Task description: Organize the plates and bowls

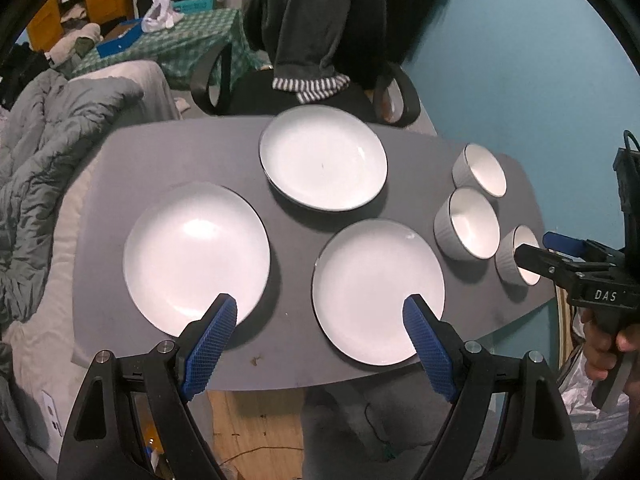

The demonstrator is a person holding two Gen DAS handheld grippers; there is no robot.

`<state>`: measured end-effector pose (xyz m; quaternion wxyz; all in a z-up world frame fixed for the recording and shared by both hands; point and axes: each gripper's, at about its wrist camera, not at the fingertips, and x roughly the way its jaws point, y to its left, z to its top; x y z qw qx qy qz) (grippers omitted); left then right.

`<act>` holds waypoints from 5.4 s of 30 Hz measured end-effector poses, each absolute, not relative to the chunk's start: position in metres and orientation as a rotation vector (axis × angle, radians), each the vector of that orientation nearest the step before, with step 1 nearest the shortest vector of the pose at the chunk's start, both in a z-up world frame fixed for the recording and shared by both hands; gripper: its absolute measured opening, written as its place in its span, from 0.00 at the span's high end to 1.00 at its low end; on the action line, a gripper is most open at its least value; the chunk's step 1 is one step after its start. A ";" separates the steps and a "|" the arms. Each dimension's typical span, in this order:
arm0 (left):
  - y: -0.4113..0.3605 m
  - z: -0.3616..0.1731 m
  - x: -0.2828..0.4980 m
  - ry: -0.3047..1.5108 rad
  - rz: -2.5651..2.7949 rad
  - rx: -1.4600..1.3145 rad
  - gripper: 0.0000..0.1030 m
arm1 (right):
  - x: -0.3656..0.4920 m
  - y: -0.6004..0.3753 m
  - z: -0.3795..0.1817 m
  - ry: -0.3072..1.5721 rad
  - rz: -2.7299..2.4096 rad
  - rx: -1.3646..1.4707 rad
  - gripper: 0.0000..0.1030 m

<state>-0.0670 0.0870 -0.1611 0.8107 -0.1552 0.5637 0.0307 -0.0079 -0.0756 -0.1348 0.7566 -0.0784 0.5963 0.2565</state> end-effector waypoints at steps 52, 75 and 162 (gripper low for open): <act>0.093 -0.301 -0.036 1.445 0.070 -0.536 0.59 | 0.003 -0.096 -0.266 1.566 0.618 -0.109 0.74; 0.130 -0.294 -0.058 1.514 0.016 -0.524 0.74 | 0.011 -0.098 -0.265 1.638 0.625 -0.038 0.76; 0.255 -0.268 0.041 1.501 0.273 -0.459 0.75 | 0.175 0.046 -0.254 1.724 0.706 -0.170 0.76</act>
